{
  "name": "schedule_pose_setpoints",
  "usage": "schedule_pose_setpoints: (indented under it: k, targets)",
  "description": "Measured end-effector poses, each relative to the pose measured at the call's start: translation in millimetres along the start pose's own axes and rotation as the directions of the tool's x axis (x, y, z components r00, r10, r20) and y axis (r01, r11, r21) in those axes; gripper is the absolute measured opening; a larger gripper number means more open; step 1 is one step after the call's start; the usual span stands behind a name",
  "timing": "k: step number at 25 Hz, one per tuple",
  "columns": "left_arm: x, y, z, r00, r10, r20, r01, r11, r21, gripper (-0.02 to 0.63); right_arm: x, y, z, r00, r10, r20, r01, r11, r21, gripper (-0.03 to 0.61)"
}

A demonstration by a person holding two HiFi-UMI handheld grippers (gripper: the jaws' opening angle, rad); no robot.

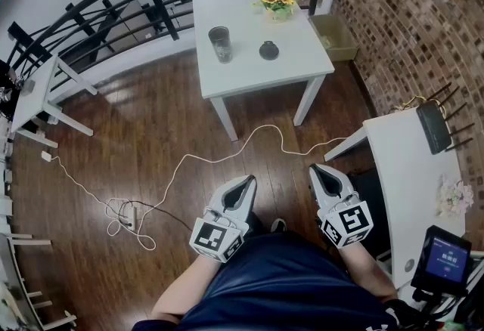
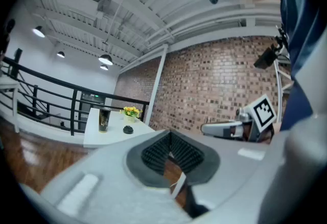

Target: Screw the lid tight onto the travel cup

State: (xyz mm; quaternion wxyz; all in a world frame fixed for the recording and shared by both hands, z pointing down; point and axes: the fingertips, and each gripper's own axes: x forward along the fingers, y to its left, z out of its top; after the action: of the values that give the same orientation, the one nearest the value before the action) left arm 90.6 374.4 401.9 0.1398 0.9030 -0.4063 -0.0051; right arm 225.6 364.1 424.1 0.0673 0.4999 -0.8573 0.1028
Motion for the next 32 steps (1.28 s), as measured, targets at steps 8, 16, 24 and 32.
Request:
schedule_pose_setpoints:
  k: [8, 16, 24, 32]
  targets:
    - [50.4, 86.8, 3.7, 0.999, -0.006, 0.049, 0.009, 0.998, -0.069, 0.097, 63.7, -47.7, -15.8, 0.995, -0.06, -0.074, 0.062, 0.998, 0.024, 0.009]
    - [150.1, 229.4, 15.5, 0.995, -0.097, -0.037, 0.095, 0.993, -0.073, 0.178, 213.3, -104.8, -0.4, 0.969, -0.156, -0.191, 0.166, 0.985, 0.037, 0.009]
    - [207.5, 348.2, 48.5, 0.99, -0.102, -0.092, 0.101, 0.995, -0.016, 0.201, 331.5, -171.6, -0.2, 0.899, -0.282, -0.335, 0.277, 0.959, -0.064, 0.08]
    - [236.5, 368.3, 53.4, 0.988, -0.068, -0.14, 0.062, 0.997, -0.049, 0.261, 434.8, -245.6, -61.8, 0.793, -0.298, -0.531, 0.293, 0.951, -0.097, 0.302]
